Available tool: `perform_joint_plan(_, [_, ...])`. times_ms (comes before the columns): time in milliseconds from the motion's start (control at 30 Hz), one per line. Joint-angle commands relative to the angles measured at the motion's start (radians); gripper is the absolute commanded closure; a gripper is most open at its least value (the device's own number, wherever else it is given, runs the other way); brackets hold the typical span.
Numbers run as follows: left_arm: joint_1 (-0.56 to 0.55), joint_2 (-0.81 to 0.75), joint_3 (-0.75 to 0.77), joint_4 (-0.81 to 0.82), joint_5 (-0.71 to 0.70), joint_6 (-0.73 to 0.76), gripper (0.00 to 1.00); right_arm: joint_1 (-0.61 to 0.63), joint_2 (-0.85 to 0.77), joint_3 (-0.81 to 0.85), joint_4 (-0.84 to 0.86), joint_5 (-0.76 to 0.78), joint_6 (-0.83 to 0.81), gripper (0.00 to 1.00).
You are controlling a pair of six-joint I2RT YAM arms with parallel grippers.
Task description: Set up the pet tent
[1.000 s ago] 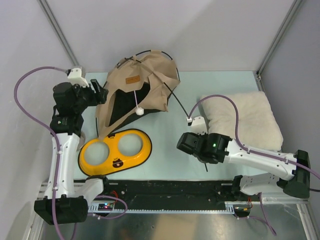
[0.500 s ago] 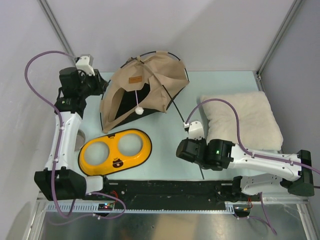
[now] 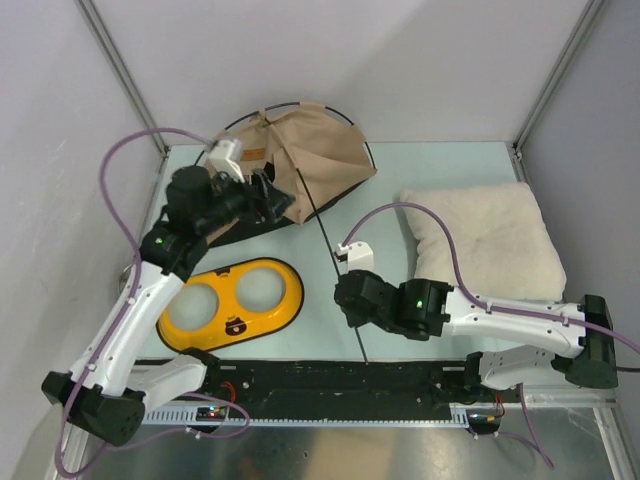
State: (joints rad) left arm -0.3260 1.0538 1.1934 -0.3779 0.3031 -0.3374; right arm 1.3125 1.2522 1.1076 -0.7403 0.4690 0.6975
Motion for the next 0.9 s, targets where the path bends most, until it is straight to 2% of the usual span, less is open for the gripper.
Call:
perform_joint_plan(0, [-0.121, 0.0, -0.09, 0.064, -0.03, -0.148, 0.21, 0.028, 0.007, 0.037, 0.18, -0.07, -0.052, 1.0])
perform_joint_plan(233, [-0.173, -0.058, -0.236, 0.189, -0.058, -0.264, 0.18, 0.099, 0.057, 0.038, 0.26, -0.083, -0.057, 1.0])
perform_joint_plan(333, [-0.174, -0.068, -0.271, 0.201, -0.093, -0.281, 0.21, 0.127, 0.084, 0.037, 0.296, -0.079, -0.048, 1.0])
perform_joint_plan(400, [-0.174, -0.072, -0.292, 0.202, -0.105, -0.292, 0.32, 0.136, 0.101, 0.038, 0.31, -0.078, -0.04, 1.0])
perform_joint_plan(467, [-0.174, -0.081, -0.311, 0.203, -0.11, -0.306, 0.48, 0.14, 0.11, 0.037, 0.317, -0.089, -0.035, 1.0])
perform_joint_plan(567, [-0.174, -0.088, -0.326, 0.201, -0.11, -0.32, 0.82, 0.142, 0.114, 0.037, 0.325, -0.124, -0.053, 0.99])
perform_joint_plan(600, [-0.174, -0.088, -0.325, 0.201, -0.11, -0.326, 0.91, 0.141, 0.114, 0.038, 0.327, -0.134, -0.062, 0.94])
perform_joint_plan(667, [-0.174, -0.085, -0.319, 0.202, -0.108, -0.34, 0.98, 0.138, 0.113, 0.037, 0.333, -0.171, -0.092, 0.78])
perform_joint_plan(767, [-0.174, -0.073, -0.306, 0.202, -0.119, -0.363, 0.99, 0.135, 0.106, 0.037, 0.327, -0.229, -0.144, 0.53])
perform_joint_plan(867, [-0.175, -0.06, -0.29, 0.201, -0.138, -0.383, 1.0, 0.132, 0.095, 0.037, 0.305, -0.289, -0.179, 0.37])
